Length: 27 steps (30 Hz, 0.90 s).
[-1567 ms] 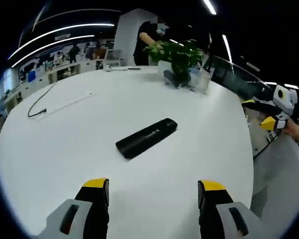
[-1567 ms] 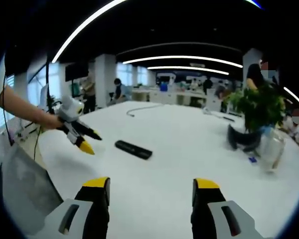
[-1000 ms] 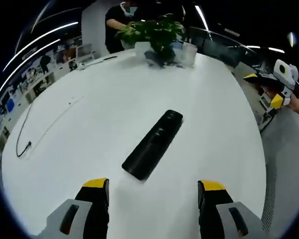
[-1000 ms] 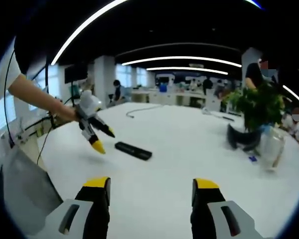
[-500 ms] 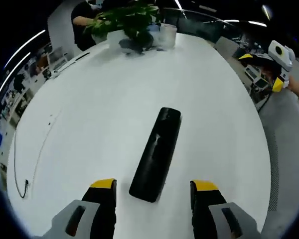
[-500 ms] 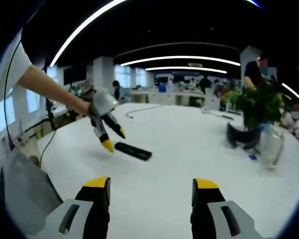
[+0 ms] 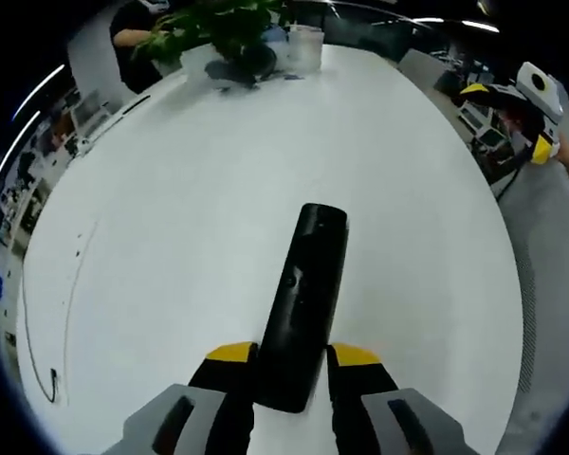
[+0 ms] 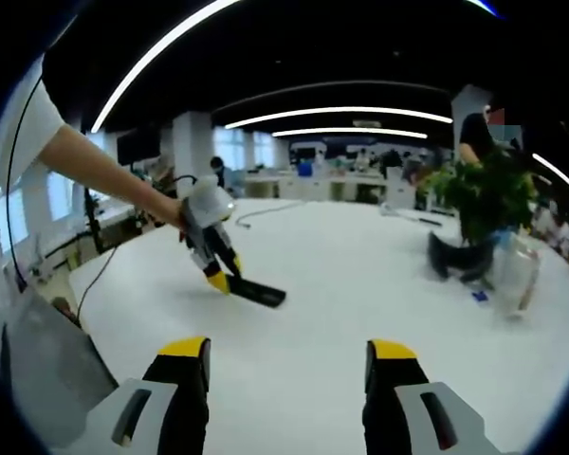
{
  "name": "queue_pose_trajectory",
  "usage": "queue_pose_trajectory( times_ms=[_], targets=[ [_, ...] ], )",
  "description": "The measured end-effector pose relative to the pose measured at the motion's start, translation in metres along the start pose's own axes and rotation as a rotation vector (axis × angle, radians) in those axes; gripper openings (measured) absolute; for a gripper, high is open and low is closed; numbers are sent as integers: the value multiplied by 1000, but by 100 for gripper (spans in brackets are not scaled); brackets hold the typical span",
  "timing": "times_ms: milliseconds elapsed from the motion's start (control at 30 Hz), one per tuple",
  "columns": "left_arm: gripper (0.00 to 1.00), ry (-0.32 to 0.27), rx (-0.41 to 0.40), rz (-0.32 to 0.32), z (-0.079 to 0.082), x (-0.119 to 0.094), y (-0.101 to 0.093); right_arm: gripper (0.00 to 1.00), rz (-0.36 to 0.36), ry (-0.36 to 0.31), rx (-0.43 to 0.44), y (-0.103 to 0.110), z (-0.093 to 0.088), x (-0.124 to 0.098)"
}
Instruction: Press the specified remote control buttons in sequence, fully releasing each button before pressing the next.
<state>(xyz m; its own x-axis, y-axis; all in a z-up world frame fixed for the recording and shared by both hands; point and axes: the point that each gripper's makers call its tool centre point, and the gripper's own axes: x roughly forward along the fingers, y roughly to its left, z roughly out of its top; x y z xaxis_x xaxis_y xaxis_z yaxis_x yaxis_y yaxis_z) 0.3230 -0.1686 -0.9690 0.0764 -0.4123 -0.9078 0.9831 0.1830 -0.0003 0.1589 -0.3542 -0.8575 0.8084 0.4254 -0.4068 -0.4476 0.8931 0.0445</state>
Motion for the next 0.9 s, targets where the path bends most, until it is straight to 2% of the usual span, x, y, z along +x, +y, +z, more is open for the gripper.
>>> queue_pose_trajectory(
  times_ms=[433, 733, 900],
  targets=[
    [24, 12, 5, 8, -4, -1, -9, 64, 10, 2, -6, 1, -1, 1],
    [24, 34, 36, -5, -7, -3, -28, 64, 24, 13, -16, 5, -4, 3],
    [24, 20, 16, -1, -8, -4, -32, 64, 32, 22, -22, 6, -6, 3]
  ],
)
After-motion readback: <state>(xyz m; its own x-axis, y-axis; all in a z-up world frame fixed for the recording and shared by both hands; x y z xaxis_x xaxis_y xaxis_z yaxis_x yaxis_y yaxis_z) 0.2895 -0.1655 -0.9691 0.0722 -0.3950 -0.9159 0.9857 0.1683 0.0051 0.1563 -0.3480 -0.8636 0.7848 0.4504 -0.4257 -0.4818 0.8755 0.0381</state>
